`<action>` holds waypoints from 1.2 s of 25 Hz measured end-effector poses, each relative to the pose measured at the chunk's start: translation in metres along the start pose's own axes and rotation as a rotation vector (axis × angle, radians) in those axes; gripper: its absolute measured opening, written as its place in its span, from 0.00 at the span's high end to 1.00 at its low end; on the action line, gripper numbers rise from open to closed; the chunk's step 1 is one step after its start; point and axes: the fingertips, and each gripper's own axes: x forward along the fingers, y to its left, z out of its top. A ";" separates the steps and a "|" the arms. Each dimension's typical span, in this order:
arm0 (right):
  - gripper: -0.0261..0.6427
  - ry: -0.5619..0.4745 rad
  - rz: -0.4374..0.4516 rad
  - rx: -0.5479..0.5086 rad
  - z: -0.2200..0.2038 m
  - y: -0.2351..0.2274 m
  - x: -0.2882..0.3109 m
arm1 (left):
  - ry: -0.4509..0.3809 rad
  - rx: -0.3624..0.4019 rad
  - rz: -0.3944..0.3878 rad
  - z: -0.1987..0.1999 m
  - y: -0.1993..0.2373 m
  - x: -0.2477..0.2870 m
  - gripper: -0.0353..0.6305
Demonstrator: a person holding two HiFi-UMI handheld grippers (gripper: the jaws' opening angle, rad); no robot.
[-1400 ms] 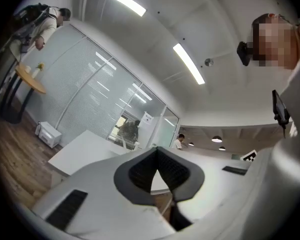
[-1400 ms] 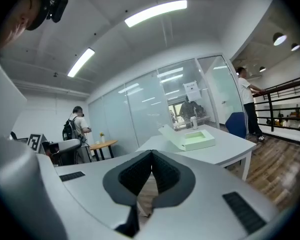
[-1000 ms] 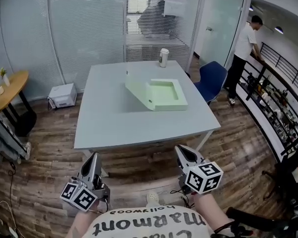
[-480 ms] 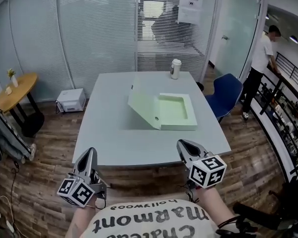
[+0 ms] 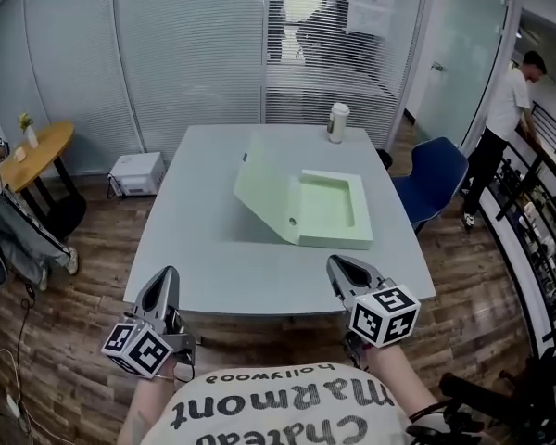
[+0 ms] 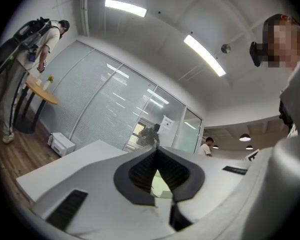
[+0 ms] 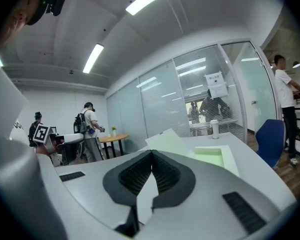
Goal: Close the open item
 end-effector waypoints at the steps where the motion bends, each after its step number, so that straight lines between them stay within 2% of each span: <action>1: 0.96 0.000 0.002 0.005 -0.001 -0.002 0.002 | 0.005 0.004 0.000 0.000 0.000 0.003 0.95; 6: 0.96 0.013 0.001 0.028 -0.006 -0.012 0.006 | 0.019 0.022 -0.014 0.000 -0.008 0.019 0.95; 13: 0.96 0.007 -0.029 0.077 -0.007 -0.038 0.025 | 0.060 0.086 -0.037 -0.002 -0.007 0.056 0.95; 19: 0.96 0.040 -0.067 0.125 -0.010 -0.065 0.063 | 0.102 0.064 -0.060 -0.008 0.020 0.108 0.95; 26: 0.96 0.050 -0.099 0.124 0.017 -0.097 0.112 | 0.126 0.028 -0.093 -0.005 0.047 0.194 0.95; 30: 0.96 0.078 -0.127 0.141 0.014 -0.107 0.128 | 0.145 0.017 -0.109 -0.007 0.060 0.228 0.95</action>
